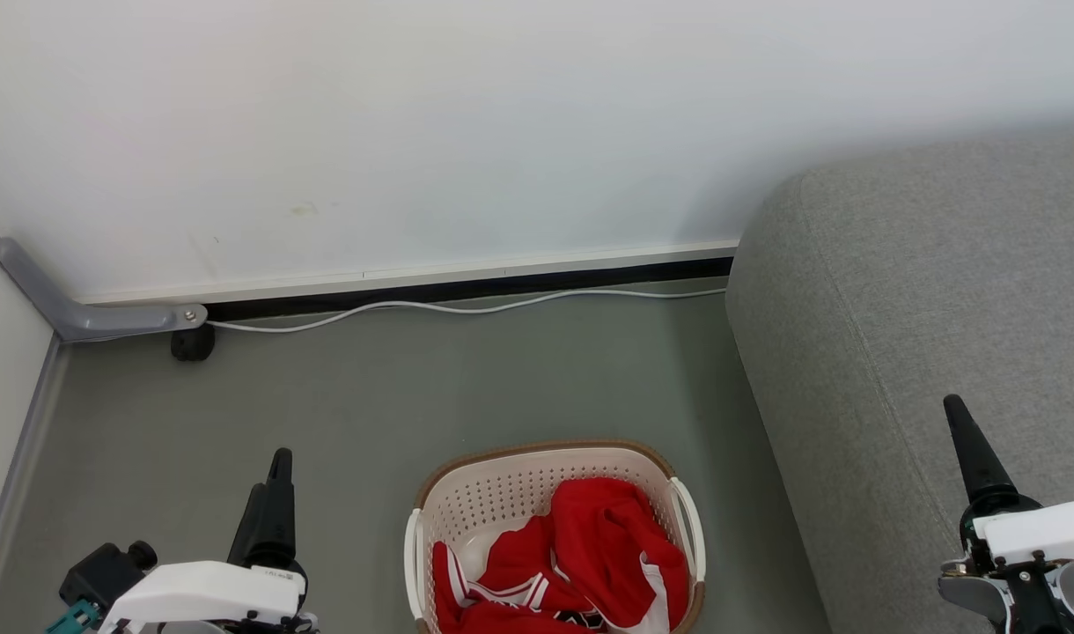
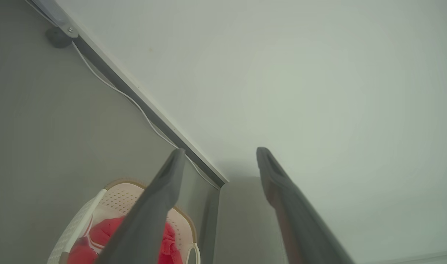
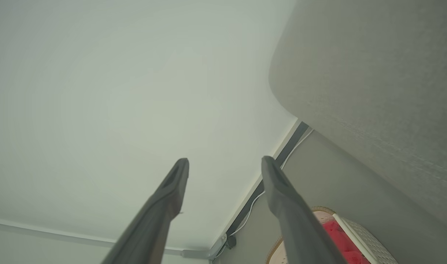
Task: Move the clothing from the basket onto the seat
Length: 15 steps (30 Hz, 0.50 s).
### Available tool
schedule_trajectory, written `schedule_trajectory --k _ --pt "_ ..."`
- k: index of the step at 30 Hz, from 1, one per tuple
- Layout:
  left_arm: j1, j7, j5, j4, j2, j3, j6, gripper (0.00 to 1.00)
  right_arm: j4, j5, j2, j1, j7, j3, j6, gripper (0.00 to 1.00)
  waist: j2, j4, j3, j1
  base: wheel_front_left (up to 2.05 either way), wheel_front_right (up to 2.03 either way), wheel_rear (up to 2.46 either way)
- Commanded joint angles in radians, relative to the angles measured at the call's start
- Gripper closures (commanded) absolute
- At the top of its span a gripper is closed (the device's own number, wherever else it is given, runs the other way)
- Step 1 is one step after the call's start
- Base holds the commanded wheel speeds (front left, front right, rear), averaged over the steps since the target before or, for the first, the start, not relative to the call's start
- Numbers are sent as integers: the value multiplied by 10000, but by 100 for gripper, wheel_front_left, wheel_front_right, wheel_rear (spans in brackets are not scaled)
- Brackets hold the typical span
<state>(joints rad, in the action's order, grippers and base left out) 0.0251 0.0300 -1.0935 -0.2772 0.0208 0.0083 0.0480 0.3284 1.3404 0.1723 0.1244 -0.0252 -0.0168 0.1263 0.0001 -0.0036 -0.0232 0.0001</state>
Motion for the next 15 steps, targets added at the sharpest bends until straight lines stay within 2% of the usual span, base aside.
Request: schedule_trajectory --k 1,15 --pt "529 137 442 295 154 46 -127 0 -288 -355 327 509 -186 -156 35 0 -1 -1 -11 -1 0 0 0" --pt "577 517 2563 297 178 -151 -754 0 -175 -1848 852 827 -565 -795 37 0 -1 3 -104 -1 0 0 0"
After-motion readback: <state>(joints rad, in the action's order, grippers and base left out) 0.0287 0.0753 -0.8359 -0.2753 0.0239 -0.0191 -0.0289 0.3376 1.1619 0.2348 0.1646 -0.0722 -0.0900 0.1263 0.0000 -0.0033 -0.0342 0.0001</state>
